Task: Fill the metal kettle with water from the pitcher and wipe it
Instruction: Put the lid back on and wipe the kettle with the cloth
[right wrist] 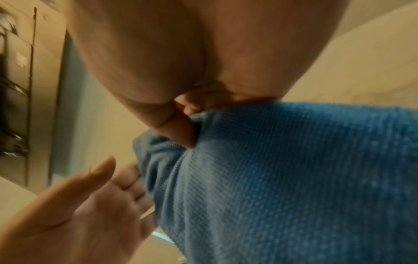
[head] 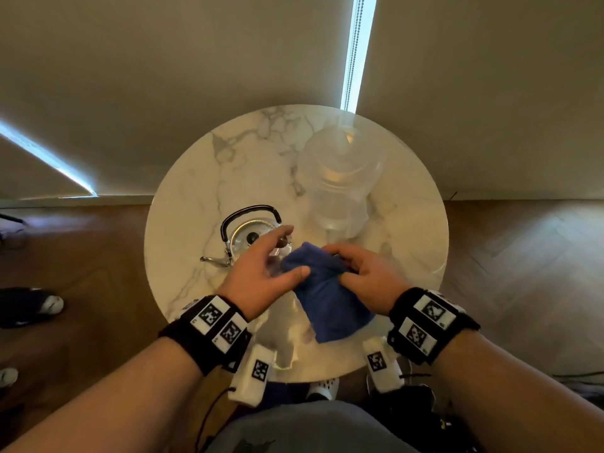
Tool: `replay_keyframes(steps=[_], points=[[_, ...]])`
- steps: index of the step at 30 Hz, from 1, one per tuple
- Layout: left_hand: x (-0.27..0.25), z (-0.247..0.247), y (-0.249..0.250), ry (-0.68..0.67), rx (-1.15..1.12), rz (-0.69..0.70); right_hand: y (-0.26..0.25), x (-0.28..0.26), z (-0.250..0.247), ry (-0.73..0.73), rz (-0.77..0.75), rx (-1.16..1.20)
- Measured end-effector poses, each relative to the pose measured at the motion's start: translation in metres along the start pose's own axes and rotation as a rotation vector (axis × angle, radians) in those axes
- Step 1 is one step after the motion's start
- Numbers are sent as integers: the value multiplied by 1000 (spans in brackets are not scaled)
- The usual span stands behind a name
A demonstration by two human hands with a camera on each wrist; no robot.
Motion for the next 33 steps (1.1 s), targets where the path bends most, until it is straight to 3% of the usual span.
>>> replay_keyframes(steps=[3, 9, 12, 14, 16, 19, 23, 26, 29, 33], points=[[1, -17, 9, -105, 36, -9, -25, 8, 17, -80, -77, 91], [-17, -51, 24, -77, -54, 40, -36, 23, 26, -218, -75, 56], [-21, -58, 26, -102, -190, 41, -54, 28, 44, -331, -162, 231], [-15, -65, 18, -42, -250, 0, -59, 34, 65, -370, -77, 525], [-3, -73, 3, 51, -231, -27, -54, 38, 86, -319, 76, 775], [16, -85, -31, 135, -163, -117, -31, 44, 103, -141, 204, 881], [34, -108, -72, 200, 149, -153, -6, 43, 94, 161, 278, 720], [49, -120, -92, 161, 351, -133, -10, 40, 78, 358, 210, 442], [64, -117, -108, 31, 461, -118, -25, 52, 81, 405, 122, -9], [77, -101, -118, -99, 539, -51, -16, 73, 124, 316, 127, -424]])
Point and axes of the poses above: each hand's wrist, its own x-axis towards the middle knuckle, its own z-axis out of the palm, y = z × x, the point moved 5 cm from there along x, towards the middle knuckle, and after that the axes turned 4 degrees about -z, right-handed, at the moved point
